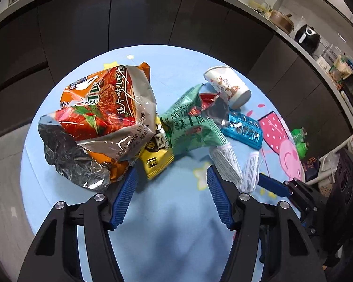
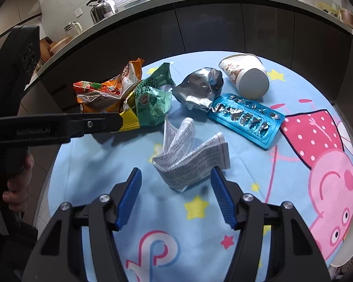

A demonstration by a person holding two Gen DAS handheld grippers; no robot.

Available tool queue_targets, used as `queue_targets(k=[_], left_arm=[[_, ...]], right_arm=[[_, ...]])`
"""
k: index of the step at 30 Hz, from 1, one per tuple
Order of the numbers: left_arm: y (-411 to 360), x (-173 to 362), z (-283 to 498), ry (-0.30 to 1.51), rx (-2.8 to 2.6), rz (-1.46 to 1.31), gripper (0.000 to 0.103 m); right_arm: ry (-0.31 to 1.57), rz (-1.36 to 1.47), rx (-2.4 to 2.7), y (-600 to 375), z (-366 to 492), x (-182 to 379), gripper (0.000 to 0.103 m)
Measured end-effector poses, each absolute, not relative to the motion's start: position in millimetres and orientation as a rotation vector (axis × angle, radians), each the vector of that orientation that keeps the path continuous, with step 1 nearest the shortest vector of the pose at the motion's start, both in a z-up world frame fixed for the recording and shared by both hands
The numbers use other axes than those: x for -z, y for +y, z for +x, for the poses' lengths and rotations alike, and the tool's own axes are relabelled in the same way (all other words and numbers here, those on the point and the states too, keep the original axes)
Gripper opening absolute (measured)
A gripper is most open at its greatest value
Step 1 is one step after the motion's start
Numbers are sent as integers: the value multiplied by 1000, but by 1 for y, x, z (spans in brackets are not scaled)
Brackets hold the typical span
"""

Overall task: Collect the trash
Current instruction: 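Grasp the folded white paper with the right tool while the left tool grasps the yellow wrapper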

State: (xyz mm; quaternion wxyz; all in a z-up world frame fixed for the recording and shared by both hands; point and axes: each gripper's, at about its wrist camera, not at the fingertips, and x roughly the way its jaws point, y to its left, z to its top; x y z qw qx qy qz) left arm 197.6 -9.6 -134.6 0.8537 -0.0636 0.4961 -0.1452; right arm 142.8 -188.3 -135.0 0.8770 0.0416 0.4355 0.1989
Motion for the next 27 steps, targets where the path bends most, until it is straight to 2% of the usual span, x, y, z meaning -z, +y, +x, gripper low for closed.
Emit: queue_targets(k=[6,8,10,12,14,16,20,27], left_arm=[[-1,140,217,1050,283,-177,55],[-1,143,223,1059,281,-178,47],[0,148,227,1070,278,-177,43],[1,153,231,1084,278,-187,39],[2,158,234,1100,281,-211,26],[4,160,234,1104,293,-239,16],[3,155,226,1089,298,-226,7],[8,147,203,1086,316,-210,4]], right_arm=[[901,105,-374,-190,154,136,61],[900,124,-369,-193,159,137,41],[900,125,-351,-197,160,137,29],[902,126,-346,-199,159,136,22],[904,127,-347,-200,157,135,16],[905,117,-349,-200,155,134,14],[899,106,-351,-201,151,130,14],[894,94,-346,-204,138,123,14]])
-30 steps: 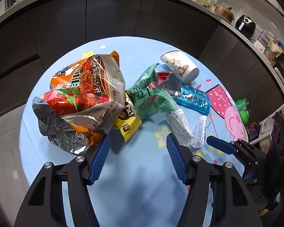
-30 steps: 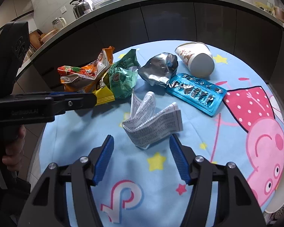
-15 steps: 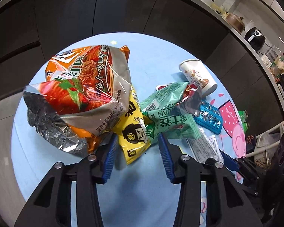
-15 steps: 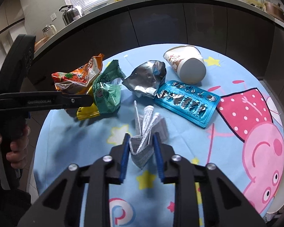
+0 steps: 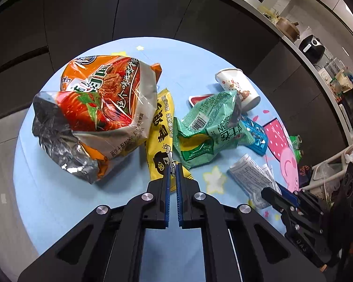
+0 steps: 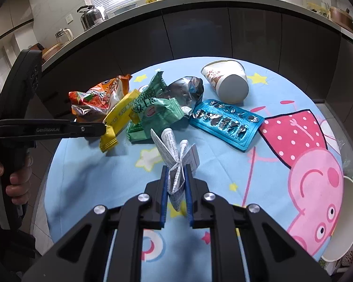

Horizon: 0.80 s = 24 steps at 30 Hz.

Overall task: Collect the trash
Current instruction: 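Grasp the folded white paper with the right tool while the left tool grasps the yellow wrapper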

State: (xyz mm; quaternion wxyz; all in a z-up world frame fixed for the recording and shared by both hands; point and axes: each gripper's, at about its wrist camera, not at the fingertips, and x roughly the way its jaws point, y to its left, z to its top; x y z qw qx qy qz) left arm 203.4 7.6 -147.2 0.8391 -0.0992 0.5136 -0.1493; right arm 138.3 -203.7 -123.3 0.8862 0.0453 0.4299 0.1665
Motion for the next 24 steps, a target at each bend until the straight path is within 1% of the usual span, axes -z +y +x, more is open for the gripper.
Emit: queue_targets(k=[4,6,7,8,10,14,18,20,22,24], left_arm=[[8,143,184,1101,349,-209,4],[6,141,174,1096,335,-177,6],[5,140,172,1092,325,-167,14],[4,139,170,1083,318,-166,28],[4,139,173,1073,294,-173,38],[-1,142,185,1081,292,-183,40],[-5,148,197,1095,272,-167,39],[-6,150,199,1099,271,-164,30],[-8,152,199,1105,270,-151,29],[-9,155,200,1113,266,-143,24]], right_arm=[[891,82,-344,-208,127,119,14],[893,85,-340,-211,123,119,14],[894,87,-336,-213,121,119,14],[895,90,-332,-214,120,120,14],[901,98,-325,-217,120,121,14],[900,102,-323,-217,118,120,14],[899,104,-322,-219,119,120,15],[898,105,-321,-220,119,120,15],[899,106,-316,-221,119,121,15],[899,105,-311,-221,120,121,15]])
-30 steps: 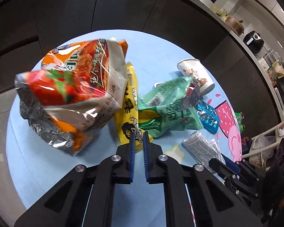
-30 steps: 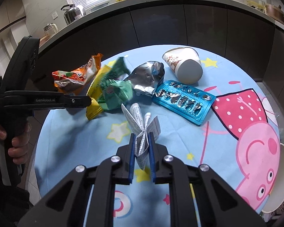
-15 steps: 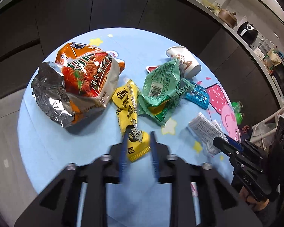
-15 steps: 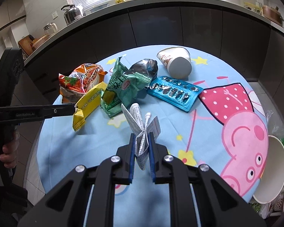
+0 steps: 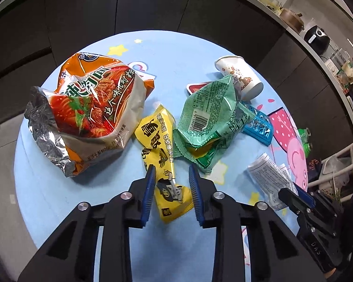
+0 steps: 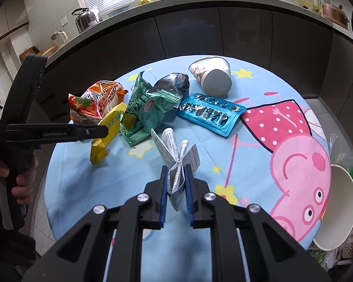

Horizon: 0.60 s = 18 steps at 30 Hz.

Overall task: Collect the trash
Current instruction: 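Grasp the folded white paper with the right tool while the left tool grasps the yellow wrapper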

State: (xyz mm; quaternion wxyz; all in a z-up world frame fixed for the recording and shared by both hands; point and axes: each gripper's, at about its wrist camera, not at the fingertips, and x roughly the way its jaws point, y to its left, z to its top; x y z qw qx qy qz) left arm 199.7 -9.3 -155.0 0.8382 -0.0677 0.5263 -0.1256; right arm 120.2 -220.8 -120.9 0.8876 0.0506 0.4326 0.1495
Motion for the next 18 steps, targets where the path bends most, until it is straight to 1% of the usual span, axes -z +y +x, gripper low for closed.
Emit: queue_targets(k=[1,13,14,16,18], left_arm=[[-10,157,200,1119,262,-142,22],[-10,163,203,1132,239,-139,22],[-10,163,203,1130,240,-134,16],[-9,161,201,1125,241,-132,2],[-7,156,198,1117,246,-147,2]], right_arm=[[899,104,-309,-221,120,121,15],[892,96,-307,-220,117,117,15],[892,95,-307,-220,117,117,15],[888,93,-306,-220,116,115,15],[881,94,-309,-221,115,111,15]])
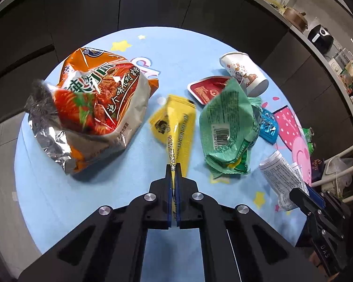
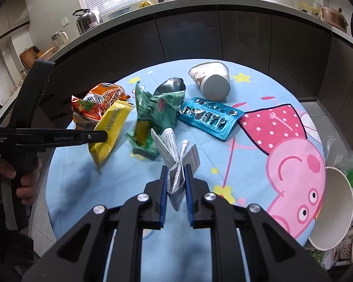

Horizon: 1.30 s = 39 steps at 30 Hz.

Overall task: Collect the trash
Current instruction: 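Grasp the folded white paper with the right tool while the left tool grasps the yellow wrapper, then carry the paper and yellow wrapper over the white bin and open both tools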

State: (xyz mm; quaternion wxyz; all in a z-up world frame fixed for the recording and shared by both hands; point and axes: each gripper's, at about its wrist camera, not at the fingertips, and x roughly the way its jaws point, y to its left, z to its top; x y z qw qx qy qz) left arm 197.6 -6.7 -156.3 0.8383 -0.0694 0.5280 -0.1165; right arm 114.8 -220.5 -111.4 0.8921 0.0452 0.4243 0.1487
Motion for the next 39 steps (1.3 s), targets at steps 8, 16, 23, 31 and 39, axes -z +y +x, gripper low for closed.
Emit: queue_targets(k=[8,16,23,31,39], left_arm=[[-8,111,169,1019,275,-127,1],[-42,69,151,942,359,-83,1],[-90,56,150,929,482,-59,2],[-162,49,148,922,619,7,2],[-232,55,145,943,729,65,2]], right_arm=[[826,129,-322,-231,103,91,15],[768,163,-288,-253,90,72,15],[731,188,-200,-290,77,61,15],[707,253,-60,-350,56,62,15],[687,326,67,-407,31,70,15]])
